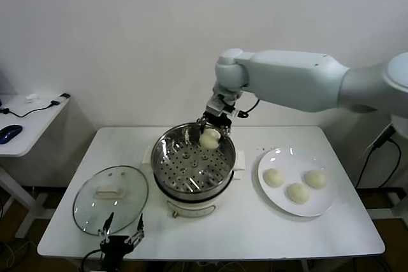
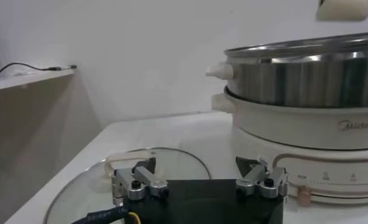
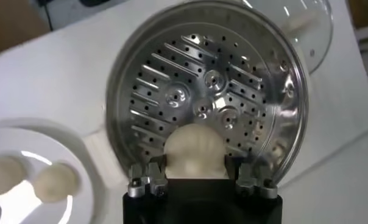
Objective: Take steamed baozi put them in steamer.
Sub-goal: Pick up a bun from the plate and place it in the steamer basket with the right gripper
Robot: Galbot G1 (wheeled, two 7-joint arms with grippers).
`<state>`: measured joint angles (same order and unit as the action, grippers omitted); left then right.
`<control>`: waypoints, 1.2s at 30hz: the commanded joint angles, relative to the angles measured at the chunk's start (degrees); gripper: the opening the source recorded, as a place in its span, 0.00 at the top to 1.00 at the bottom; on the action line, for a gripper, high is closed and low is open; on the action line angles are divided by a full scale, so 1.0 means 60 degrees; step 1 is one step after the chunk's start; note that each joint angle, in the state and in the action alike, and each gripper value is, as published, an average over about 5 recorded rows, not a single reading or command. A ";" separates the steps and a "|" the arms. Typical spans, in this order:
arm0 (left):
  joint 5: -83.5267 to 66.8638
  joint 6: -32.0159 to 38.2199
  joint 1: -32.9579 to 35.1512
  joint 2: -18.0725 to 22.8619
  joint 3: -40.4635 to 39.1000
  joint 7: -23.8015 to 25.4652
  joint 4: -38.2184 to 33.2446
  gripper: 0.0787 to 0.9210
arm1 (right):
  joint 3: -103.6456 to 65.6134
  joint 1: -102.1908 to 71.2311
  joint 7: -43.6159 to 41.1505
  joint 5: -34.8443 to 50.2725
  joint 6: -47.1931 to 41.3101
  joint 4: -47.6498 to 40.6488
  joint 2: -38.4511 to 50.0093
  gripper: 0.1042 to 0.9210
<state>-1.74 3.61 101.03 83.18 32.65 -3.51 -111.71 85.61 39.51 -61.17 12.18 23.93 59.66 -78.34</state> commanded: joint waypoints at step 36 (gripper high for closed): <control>0.0066 0.0206 0.0078 -0.0031 -0.0235 -0.0227 0.0066 0.12 | 0.2986 0.2760 0.0414 0.4155 -0.3205 0.1918 0.3385 0.12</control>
<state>-1.41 4.74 101.30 83.15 31.09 -4.84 -111.20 92.64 43.13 -59.70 23.17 27.56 53.18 -76.61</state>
